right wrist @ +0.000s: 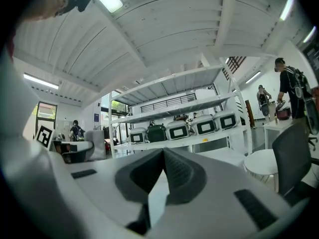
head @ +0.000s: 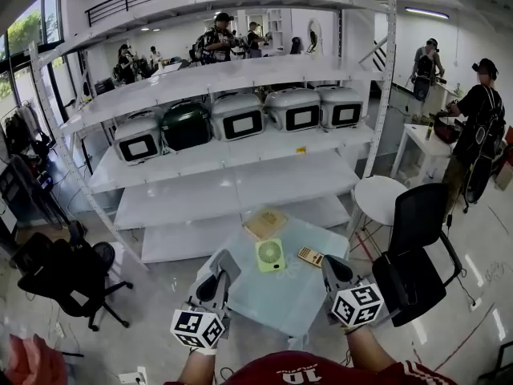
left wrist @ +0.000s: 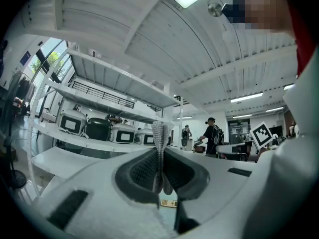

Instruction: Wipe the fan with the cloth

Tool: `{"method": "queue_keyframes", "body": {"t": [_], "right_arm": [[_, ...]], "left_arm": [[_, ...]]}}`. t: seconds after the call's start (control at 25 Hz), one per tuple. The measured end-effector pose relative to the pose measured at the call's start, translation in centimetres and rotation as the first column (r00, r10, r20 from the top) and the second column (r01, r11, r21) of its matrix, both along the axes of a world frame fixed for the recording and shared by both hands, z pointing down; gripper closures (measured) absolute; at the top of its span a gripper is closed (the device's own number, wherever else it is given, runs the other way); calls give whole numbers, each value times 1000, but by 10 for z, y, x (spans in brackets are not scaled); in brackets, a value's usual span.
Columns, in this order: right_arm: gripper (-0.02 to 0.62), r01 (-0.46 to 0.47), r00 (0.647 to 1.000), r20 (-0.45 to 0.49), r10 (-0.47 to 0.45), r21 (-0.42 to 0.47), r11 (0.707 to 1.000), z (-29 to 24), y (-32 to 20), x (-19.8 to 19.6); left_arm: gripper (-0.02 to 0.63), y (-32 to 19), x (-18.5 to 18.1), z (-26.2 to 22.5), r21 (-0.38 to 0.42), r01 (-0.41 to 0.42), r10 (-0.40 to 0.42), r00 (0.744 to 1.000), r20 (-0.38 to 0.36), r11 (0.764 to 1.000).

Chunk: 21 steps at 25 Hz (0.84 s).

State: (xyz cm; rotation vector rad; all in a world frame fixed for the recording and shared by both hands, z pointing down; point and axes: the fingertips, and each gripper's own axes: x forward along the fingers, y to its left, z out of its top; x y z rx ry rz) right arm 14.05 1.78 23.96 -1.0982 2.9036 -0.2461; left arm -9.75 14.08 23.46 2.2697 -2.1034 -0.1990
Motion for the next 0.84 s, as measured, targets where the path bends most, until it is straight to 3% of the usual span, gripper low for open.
{"method": "queue_keyframes", "body": {"t": [0.84], "right_arm": [[600, 34, 999, -41, -35, -7, 999, 13, 23, -18]], "left_arm": [[580, 21, -11, 1, -6, 4, -4, 1000, -13, 1000]]}}
